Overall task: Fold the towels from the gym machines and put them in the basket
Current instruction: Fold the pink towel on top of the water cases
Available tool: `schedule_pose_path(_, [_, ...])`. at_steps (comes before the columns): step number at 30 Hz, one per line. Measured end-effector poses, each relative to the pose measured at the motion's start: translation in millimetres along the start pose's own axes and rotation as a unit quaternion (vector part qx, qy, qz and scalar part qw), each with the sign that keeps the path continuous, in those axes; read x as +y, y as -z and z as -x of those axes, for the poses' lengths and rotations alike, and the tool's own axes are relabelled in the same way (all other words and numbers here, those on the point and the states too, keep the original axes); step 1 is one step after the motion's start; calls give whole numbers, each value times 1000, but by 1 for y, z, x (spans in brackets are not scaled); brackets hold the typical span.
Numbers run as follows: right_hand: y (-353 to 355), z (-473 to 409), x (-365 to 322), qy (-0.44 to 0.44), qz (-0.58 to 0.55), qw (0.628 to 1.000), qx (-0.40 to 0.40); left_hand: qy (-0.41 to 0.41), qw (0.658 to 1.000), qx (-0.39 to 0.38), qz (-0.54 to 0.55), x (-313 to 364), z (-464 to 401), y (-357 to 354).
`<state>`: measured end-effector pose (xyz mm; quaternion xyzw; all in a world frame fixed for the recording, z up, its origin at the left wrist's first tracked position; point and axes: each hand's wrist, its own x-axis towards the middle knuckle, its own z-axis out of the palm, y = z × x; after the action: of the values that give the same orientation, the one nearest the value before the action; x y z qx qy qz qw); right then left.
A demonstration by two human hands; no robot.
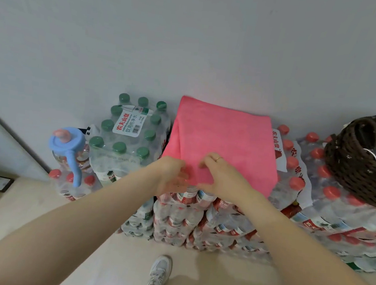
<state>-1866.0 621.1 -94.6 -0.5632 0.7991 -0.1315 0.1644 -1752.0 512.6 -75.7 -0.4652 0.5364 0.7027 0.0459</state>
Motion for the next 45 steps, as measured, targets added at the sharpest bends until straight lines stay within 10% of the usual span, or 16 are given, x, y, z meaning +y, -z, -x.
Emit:
schedule_pose_path(6, [-18,3,1,48,76,995,43,28,998,40,49,-15,-4,-8])
schedule_pose_path(23, [-8,-10,13,-50,-219,973,48,14,940,-2,341,-8,-11,-29])
schedule_pose_path(29, [-4,-6,22,-114,-518,845,66,9,887,-93,451,1,-10,-31])
schedule_pose_path(40, [-3,-9,27,-92,-597,794,65,64,941,-121,308,17,-9,-32])
schedule_pose_path(45, [-2,-6,24,-103,-515,848,67,62,950,-137,274,20,-13,-27])
